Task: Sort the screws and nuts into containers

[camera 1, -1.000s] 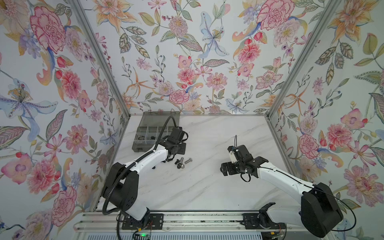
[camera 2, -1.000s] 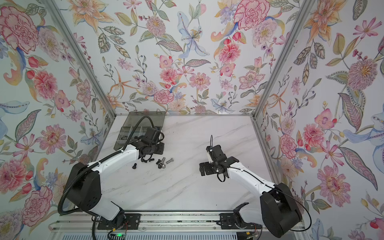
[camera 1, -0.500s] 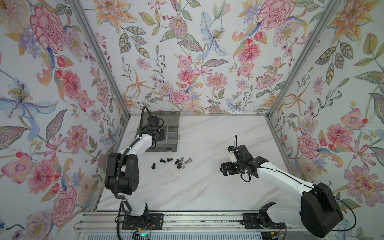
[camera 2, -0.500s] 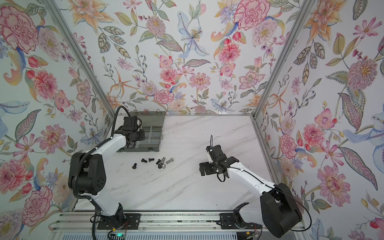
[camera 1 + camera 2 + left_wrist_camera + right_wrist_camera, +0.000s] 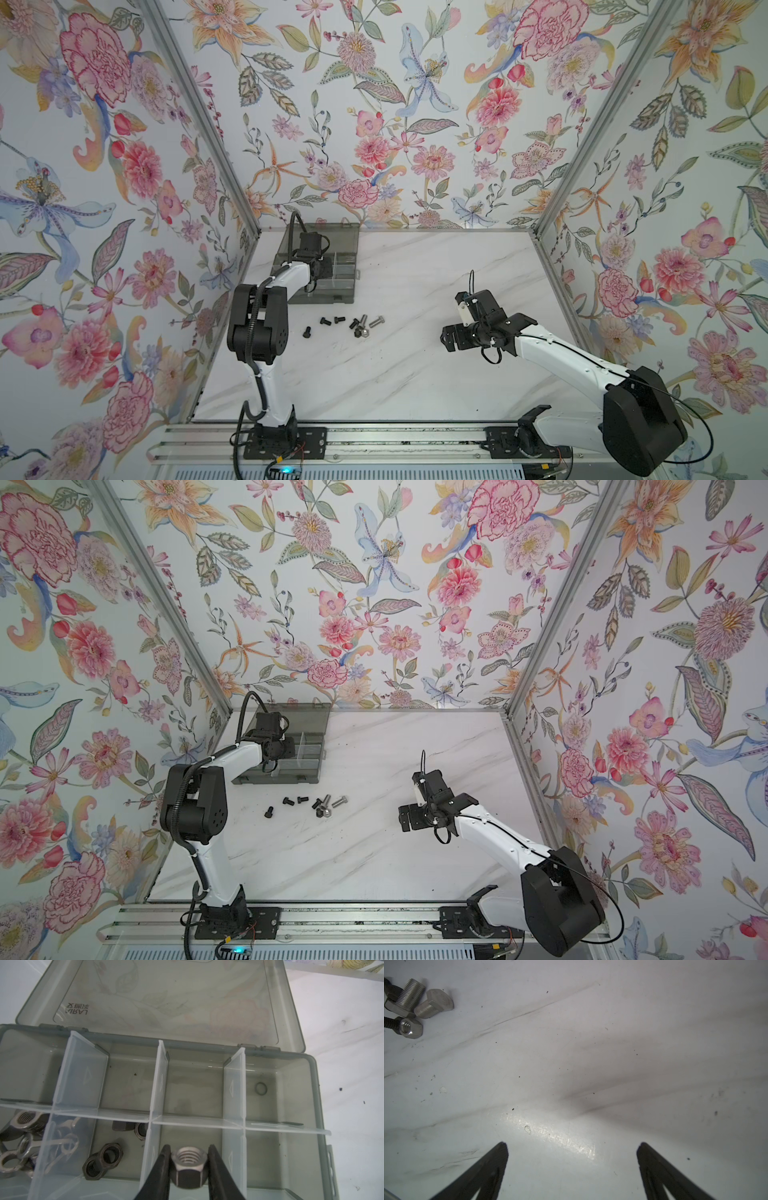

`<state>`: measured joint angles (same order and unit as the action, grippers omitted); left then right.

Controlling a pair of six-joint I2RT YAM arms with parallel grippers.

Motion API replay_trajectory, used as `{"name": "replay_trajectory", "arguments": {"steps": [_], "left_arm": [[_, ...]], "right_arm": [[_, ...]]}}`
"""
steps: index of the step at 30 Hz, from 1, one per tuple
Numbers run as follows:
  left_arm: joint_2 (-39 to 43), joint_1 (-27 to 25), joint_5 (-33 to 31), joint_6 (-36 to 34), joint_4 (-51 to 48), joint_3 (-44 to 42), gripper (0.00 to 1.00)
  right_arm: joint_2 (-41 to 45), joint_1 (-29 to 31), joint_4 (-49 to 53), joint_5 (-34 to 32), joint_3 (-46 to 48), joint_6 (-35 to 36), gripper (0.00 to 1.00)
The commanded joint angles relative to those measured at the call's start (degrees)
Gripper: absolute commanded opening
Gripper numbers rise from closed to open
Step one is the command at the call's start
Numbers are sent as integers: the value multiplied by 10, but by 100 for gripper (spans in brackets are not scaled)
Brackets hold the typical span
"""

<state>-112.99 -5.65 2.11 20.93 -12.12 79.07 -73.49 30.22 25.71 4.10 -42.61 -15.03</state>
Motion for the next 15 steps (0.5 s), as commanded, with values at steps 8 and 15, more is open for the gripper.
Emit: {"name": "replay_trajectory", "arguments": {"steps": [8, 15], "left_arm": [[17, 7, -1, 8, 4, -1, 48], [64, 6, 12, 11, -8, -16, 55]], "right_arm": [[16, -1, 1, 4, 3, -2, 99], [25, -2, 1, 4, 11, -3, 99]]}}
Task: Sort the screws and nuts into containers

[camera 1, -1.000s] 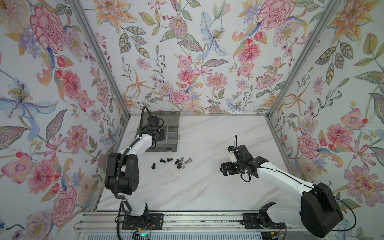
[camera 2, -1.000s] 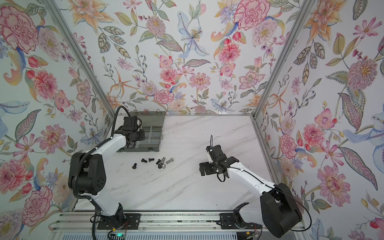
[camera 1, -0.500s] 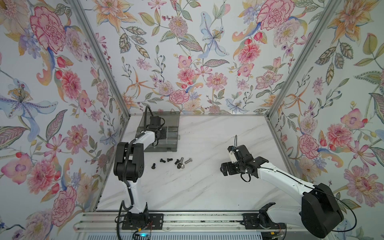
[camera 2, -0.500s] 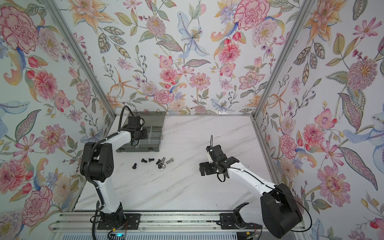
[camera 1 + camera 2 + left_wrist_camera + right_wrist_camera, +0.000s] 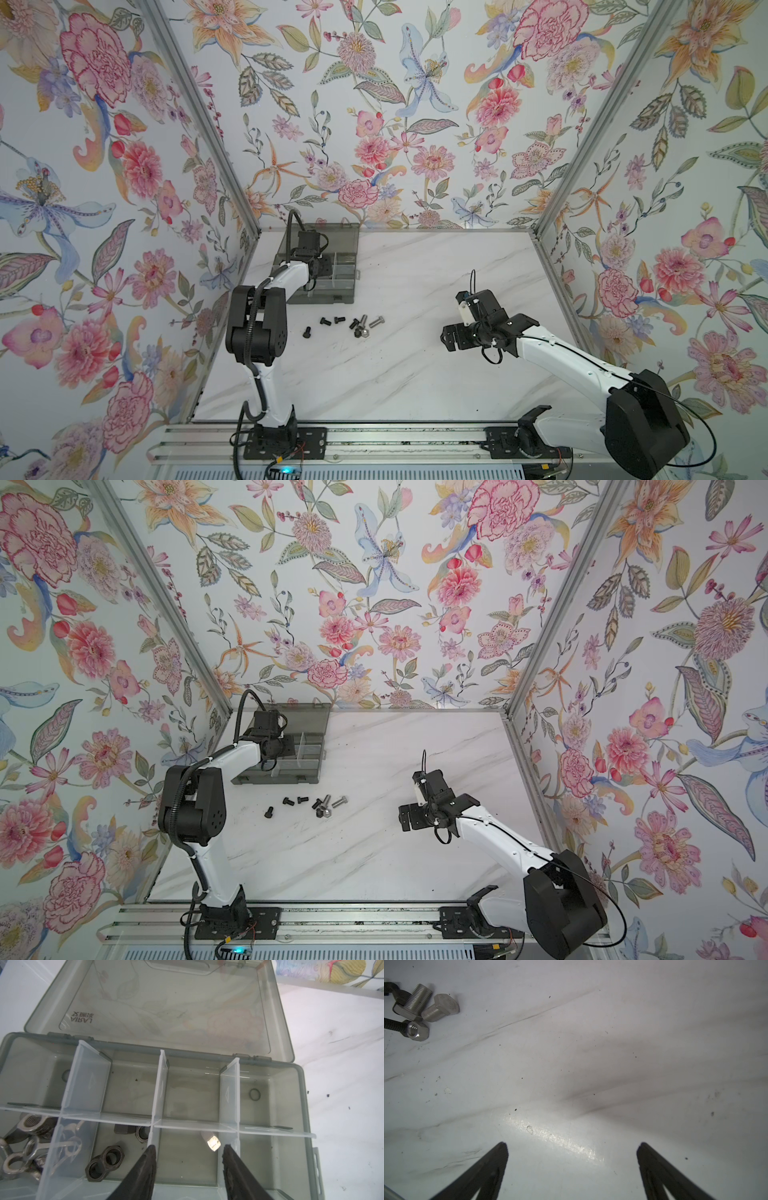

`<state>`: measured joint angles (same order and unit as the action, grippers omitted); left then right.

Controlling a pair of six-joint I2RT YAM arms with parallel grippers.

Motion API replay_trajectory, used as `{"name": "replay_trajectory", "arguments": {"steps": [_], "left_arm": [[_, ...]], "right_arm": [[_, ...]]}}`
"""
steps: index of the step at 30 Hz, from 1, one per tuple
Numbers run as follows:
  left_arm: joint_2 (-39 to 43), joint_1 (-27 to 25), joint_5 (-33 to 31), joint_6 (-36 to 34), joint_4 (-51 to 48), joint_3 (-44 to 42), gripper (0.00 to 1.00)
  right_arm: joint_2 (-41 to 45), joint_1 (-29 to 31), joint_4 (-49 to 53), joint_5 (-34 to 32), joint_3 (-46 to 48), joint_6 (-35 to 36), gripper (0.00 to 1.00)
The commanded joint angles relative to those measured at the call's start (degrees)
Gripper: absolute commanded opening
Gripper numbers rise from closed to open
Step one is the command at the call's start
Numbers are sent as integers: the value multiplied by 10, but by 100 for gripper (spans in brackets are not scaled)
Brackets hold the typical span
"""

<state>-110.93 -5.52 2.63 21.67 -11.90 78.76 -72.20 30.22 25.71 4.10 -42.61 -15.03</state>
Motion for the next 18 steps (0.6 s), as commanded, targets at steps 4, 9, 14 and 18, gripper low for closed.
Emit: {"name": "replay_trajectory", "arguments": {"steps": [4, 9, 14, 18], "left_arm": [[109, -20, 12, 3, -16, -59, 56], [190, -99, 17, 10, -36, -133, 57], [251, -193, 93, 70, 27, -224, 57], [264, -257, 104, 105, 60, -267, 57]], "right_arm": [[12, -2, 1, 2, 11, -4, 99], [1, -2, 1, 5, 5, -2, 99], [-13, -2, 1, 6, -3, -1, 99], [-18, -2, 0, 8, -2, -2, 99]]}}
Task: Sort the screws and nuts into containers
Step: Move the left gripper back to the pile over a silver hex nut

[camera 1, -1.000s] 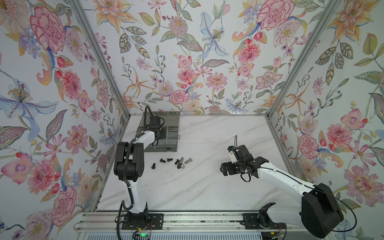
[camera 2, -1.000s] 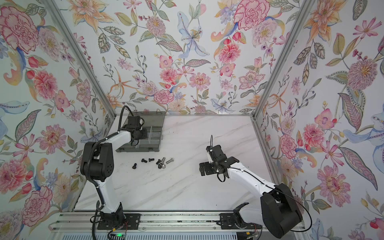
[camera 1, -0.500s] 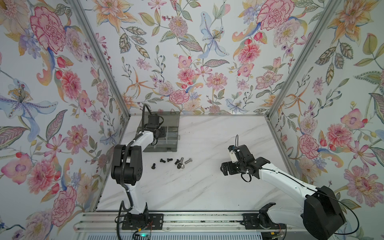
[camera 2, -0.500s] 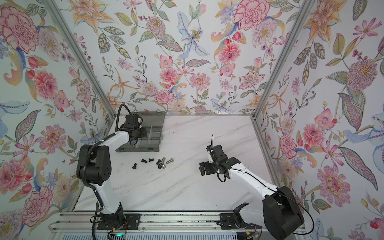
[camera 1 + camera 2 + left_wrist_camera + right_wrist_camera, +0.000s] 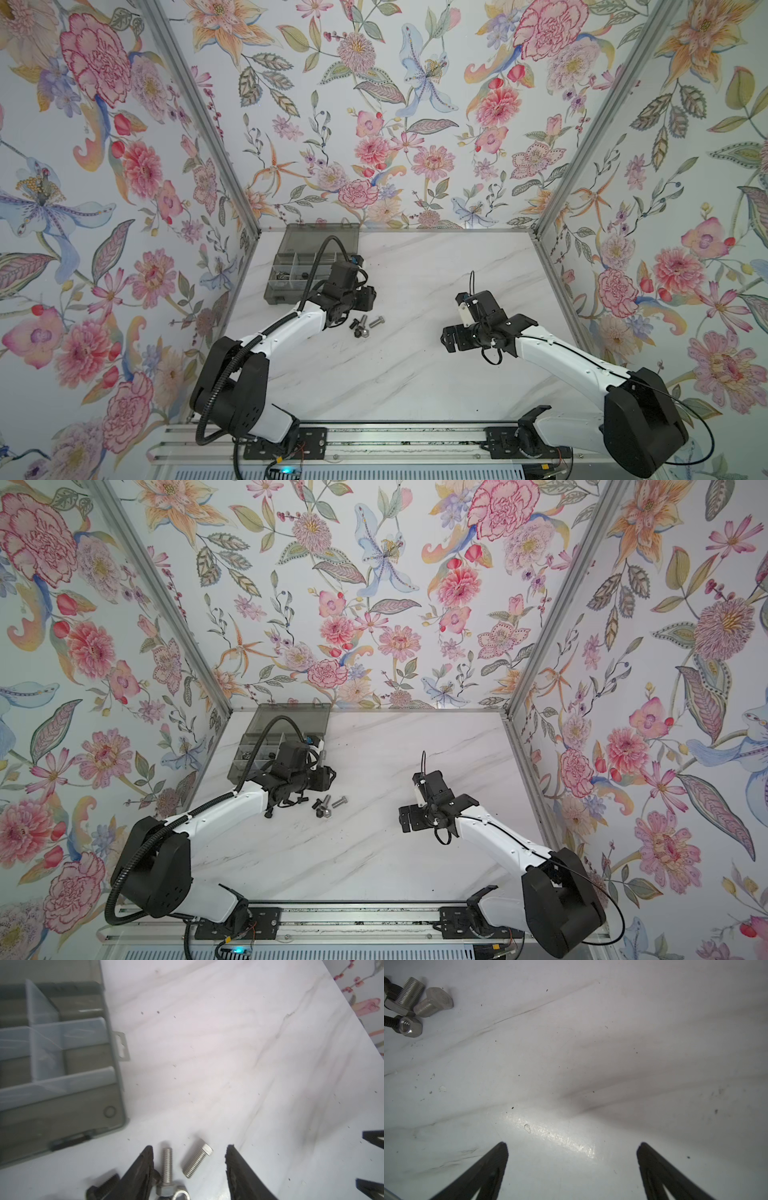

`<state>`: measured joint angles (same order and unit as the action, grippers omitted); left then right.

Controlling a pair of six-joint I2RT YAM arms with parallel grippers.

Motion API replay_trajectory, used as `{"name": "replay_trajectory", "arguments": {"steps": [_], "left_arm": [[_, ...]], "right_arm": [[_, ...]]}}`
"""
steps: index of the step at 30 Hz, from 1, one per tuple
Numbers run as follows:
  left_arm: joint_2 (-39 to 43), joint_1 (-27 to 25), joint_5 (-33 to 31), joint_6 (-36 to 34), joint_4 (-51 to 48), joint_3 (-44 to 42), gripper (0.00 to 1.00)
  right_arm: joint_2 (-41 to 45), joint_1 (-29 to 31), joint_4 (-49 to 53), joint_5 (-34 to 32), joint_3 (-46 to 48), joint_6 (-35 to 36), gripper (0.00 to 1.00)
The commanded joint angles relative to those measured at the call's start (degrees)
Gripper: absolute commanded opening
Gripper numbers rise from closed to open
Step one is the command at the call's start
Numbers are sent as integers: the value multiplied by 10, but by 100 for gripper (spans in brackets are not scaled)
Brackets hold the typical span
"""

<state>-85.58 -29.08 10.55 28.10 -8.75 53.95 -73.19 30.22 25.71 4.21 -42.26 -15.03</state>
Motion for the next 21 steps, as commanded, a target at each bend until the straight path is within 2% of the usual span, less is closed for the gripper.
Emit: {"name": "replay_trajectory", "arguments": {"steps": [1, 4, 9, 21], "left_arm": [[7, -34, 20, 46, 27, -23, 57], [-4, -56, 12, 62, 33, -42, 58], [0, -66, 5, 106, 78, -96, 58], [-23, -68, -26, 101, 62, -107, 57]], "right_arm": [[-9, -2, 0, 7, -5, -2, 99], [-11, -2, -1, 7, -5, -1, 99], [-12, -2, -3, 7, 1, -1, 99], [-22, -2, -7, 9, 0, -2, 99]]}}
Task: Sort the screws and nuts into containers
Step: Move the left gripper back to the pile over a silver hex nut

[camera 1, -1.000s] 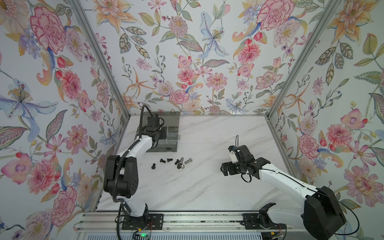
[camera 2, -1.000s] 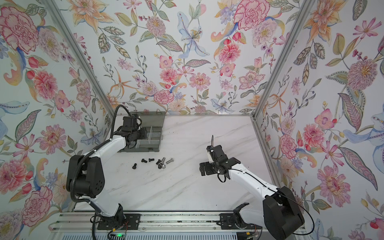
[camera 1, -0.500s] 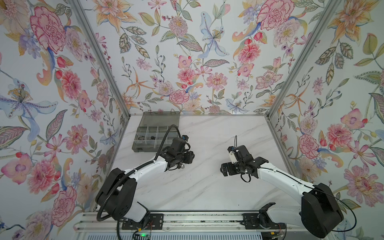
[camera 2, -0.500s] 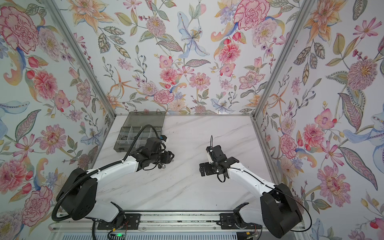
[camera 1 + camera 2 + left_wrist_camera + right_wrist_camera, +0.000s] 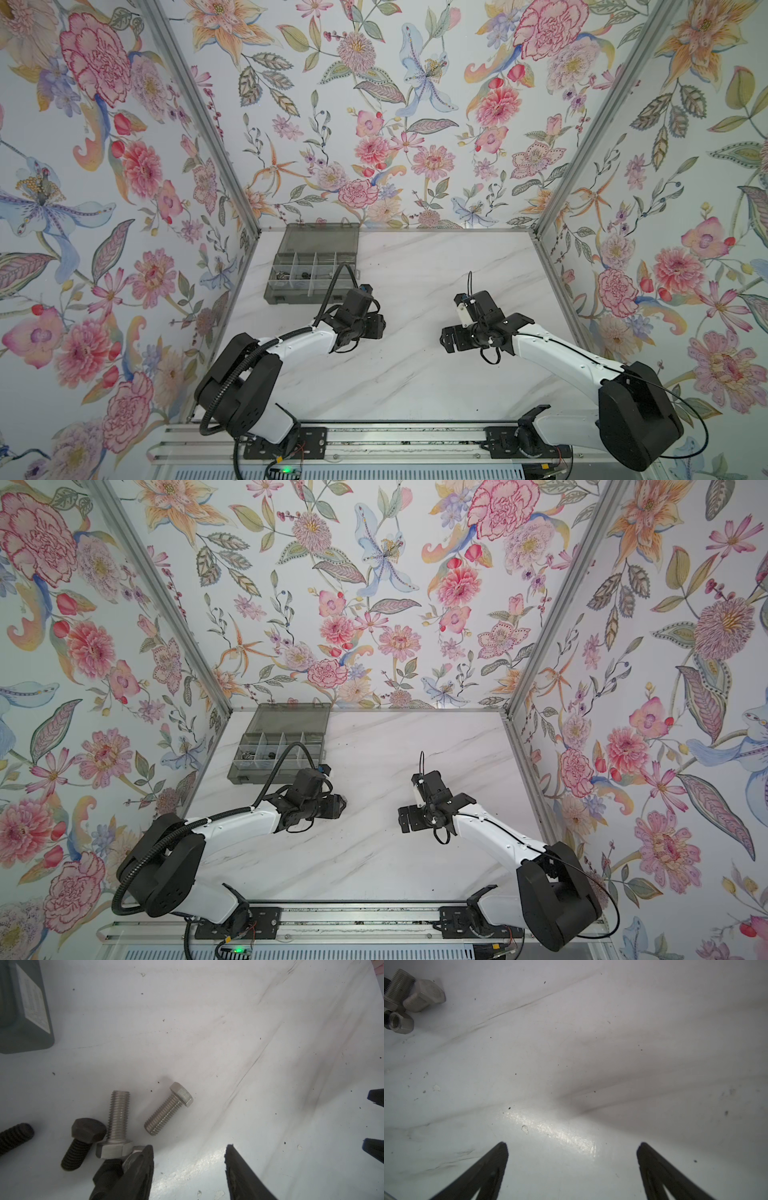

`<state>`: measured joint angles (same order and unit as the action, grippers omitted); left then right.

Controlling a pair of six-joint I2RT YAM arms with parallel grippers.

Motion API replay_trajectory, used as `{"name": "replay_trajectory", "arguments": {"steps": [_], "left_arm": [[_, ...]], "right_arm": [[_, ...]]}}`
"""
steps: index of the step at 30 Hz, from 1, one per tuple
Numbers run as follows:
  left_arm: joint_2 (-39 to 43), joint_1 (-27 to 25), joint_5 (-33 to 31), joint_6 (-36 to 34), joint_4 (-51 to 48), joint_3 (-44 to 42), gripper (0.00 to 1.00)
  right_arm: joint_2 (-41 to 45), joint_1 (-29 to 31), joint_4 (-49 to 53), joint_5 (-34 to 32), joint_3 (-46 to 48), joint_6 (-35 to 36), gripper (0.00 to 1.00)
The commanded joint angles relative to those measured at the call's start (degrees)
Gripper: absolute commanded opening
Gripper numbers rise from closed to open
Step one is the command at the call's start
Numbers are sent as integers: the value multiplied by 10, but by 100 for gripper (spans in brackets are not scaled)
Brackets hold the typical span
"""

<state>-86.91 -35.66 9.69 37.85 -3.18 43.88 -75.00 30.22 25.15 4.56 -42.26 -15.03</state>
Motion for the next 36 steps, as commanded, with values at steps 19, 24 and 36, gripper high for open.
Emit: {"name": "replay_trajectory", "arguments": {"steps": [19, 24, 36], "left_arm": [[-63, -2, -33, -4, 24, 0, 57], [-57, -2, -46, -3, 19, -3, 57], [-50, -2, -89, -3, -25, 5, 57]], "right_arm": [[-6, -2, -2, 5, 0, -3, 99], [-9, -2, -3, 5, 0, -2, 99], [-8, -2, -3, 6, 2, -1, 99]]}}
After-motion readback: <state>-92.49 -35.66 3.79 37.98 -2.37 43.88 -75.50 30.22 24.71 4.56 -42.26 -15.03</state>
